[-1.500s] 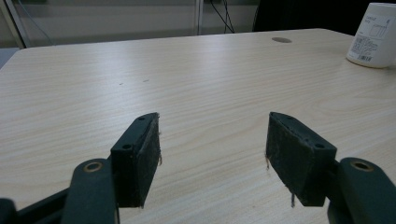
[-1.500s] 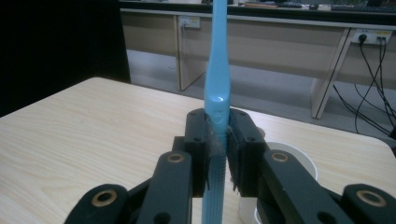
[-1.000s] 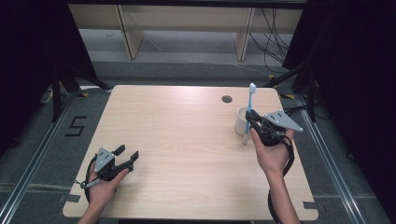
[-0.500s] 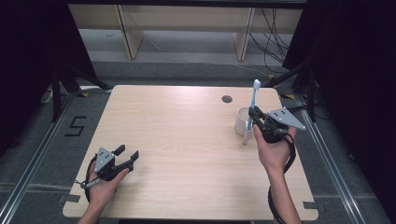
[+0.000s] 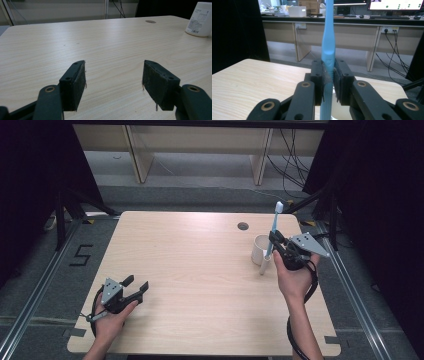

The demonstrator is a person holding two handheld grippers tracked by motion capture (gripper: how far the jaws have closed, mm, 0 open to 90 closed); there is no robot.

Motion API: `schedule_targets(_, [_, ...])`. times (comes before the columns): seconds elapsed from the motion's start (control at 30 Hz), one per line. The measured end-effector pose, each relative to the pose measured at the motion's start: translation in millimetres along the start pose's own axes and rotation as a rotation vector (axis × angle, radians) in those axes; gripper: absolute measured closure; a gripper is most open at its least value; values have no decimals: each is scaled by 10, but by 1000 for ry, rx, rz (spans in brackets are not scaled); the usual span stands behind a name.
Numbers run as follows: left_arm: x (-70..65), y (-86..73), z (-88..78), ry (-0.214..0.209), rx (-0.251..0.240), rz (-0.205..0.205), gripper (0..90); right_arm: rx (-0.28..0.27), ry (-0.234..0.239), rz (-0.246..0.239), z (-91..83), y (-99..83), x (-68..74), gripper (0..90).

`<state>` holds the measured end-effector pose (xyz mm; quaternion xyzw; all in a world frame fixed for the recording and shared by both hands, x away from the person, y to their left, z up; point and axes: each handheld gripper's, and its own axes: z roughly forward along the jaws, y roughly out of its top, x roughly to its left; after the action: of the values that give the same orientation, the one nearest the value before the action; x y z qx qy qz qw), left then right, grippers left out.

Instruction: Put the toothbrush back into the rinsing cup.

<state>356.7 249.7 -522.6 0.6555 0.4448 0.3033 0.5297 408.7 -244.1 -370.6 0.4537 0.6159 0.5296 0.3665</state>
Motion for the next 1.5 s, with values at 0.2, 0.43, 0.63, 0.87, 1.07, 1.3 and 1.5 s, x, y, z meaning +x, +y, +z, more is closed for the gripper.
schedule_targets(0.2, [-3,-1,1,2,-3,2,347,-10,-5,15,11,-1,-14,794])
schedule_targets(0.43, [-3,-4,16,-6,-13,8,347,-25,-23,8,13,-9,-54,794])
schedule_targets(0.63, [-4,-2,9,-3,-5,8,347,-17,-26,16,18,-9,-81,794])
schedule_targets(0.87, [0,2,7,-1,1,3,348,-34,-37,7,53,-12,-96,794])
schedule_targets(1.07, [2,-4,18,-5,-16,2,348,-30,-45,12,83,-59,-105,794])
schedule_targets(1.3, [-2,1,7,2,-3,3,349,-31,-58,29,111,-141,-128,794])
schedule_targets(1.5, [-3,-4,23,-4,-22,6,350,-47,-63,30,124,-171,-131,794])
